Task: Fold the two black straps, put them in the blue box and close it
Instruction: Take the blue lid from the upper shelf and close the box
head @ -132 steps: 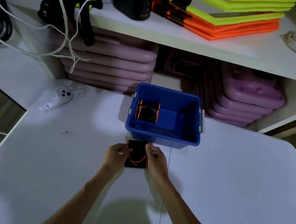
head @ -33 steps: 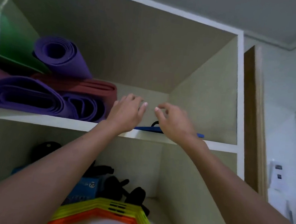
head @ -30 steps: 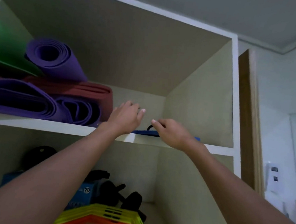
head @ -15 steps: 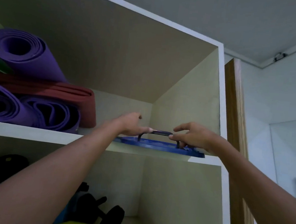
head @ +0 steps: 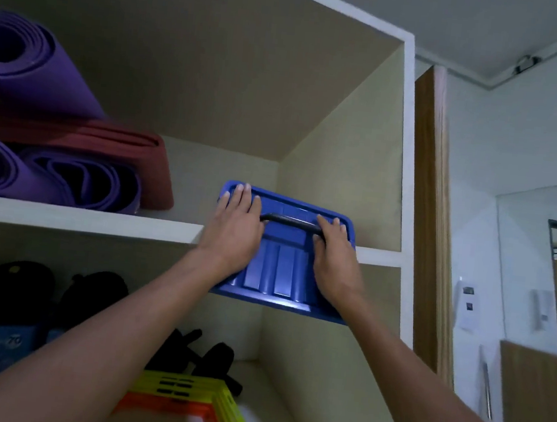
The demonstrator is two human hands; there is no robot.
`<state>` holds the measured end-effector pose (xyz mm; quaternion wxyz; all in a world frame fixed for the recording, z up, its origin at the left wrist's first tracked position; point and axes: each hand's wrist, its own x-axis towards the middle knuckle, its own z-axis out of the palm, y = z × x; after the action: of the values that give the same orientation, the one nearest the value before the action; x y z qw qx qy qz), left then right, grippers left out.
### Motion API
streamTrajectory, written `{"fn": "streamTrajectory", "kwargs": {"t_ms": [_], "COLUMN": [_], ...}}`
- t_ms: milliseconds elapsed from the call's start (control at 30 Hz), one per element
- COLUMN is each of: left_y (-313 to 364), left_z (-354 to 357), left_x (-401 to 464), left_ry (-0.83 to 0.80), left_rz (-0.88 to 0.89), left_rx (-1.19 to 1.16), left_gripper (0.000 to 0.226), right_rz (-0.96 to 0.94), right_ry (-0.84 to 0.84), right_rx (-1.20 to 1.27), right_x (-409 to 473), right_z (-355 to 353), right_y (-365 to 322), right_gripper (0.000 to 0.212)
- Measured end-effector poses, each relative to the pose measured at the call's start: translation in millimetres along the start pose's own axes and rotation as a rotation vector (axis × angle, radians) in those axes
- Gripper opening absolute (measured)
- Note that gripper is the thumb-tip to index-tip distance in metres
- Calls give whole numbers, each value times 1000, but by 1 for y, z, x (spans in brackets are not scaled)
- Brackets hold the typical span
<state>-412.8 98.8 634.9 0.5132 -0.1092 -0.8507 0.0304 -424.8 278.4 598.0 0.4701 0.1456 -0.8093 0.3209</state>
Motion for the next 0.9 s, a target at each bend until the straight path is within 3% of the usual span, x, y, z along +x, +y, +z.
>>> {"fn": "streamTrajectory", "kwargs": {"t_ms": [100, 333, 667, 900], "left_y": [2, -15, -31, -30], "left_z": [-6, 14, 57, 78], "left_x": [-51, -233, -529, -638], "left_ry": [14, -5, -520, -866], "left_rz": [-54, -136, -341, -439], "left_rx": [7, -2, -116, -119], "left_gripper": [56, 57, 61, 70], "right_rz": [-83, -116, 77, 151], "right_ry": [49, -24, -549, -833], "right_rx": [31, 98, 105, 67], "right_x": [-40, -202, -475, -573], "right_z": [10, 61, 150, 178], "right_y": [-5, -18, -9, -3], "right_gripper": [47, 53, 49, 48]}}
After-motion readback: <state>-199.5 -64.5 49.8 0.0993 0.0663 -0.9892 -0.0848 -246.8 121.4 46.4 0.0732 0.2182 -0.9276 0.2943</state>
